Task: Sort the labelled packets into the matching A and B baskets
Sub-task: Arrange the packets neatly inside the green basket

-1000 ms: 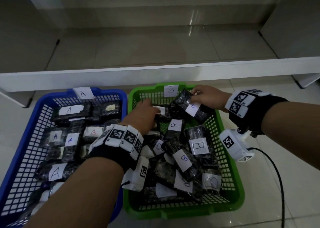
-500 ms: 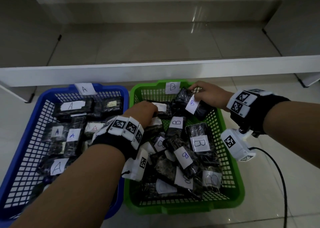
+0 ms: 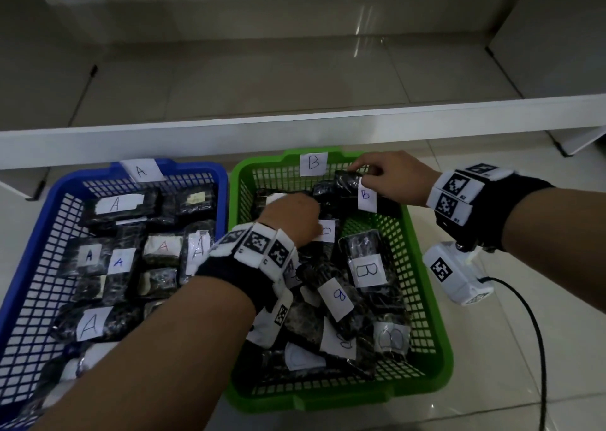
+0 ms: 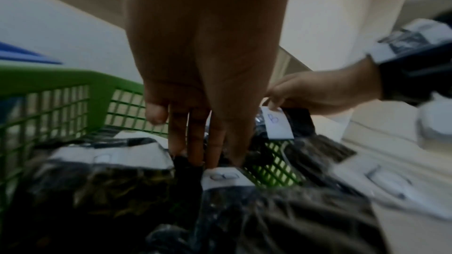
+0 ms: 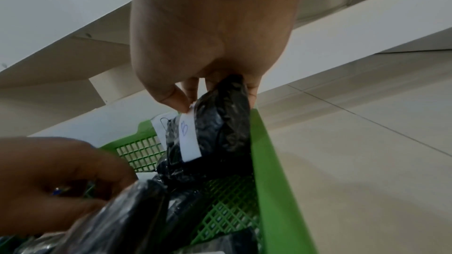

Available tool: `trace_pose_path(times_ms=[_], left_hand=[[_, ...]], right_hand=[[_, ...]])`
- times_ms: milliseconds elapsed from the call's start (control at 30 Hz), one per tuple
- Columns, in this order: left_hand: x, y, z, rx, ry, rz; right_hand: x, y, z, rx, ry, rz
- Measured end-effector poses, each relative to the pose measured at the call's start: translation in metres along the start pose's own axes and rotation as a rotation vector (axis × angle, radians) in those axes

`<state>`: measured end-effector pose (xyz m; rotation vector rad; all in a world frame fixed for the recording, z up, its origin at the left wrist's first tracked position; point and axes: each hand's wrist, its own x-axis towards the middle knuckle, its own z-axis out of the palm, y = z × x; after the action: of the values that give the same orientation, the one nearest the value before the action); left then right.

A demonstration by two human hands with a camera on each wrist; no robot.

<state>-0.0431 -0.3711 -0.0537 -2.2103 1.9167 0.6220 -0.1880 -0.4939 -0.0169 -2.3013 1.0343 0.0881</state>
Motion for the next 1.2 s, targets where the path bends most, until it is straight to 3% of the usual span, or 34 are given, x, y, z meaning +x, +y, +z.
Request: trace_pose_path(times_ms=[100,400,733,867,933,1033,1100,1200], left_hand=[[0.005,0.011,0.010,-0.056,-0.127,-0.022],[-0.001,0.014,0.016,-0.116,-0.167,-0.038],[0.009,0.002,0.016,-0.156,0.090,0.158],[0.009,-0.013,-0.005,-0.274,0.182,0.093],[0.007,-0.025,-0.027,-0.311,0.026,0.056],[-0.001,-0.032,-0.045,-0.378,-0.341,0.116],[-0.008,-0.023,-0.038,-0.258,-0.540,0.185],[-0.017,-0.001,-0.009,-0.039,-0.572,0.293]], right_hand=[[-0.001,0.001,0.000,-0.012,-0.066,0.033],[-0.001,0.005,-0.003,0.035,-0.105,0.073],[0.000,0.007,-0.009,0.107,0.015,0.056],[-0.002,0.007,-0.008,0.114,0.031,0.046],[0.000,0.008,-0.009,0.129,0.037,0.044],[0.005,0.006,-0.010,0.136,0.029,0.042],[0.009,0.002,-0.010,0.108,-0.063,0.028],[0.014,-0.002,-0.005,-0.010,-0.232,-0.009]])
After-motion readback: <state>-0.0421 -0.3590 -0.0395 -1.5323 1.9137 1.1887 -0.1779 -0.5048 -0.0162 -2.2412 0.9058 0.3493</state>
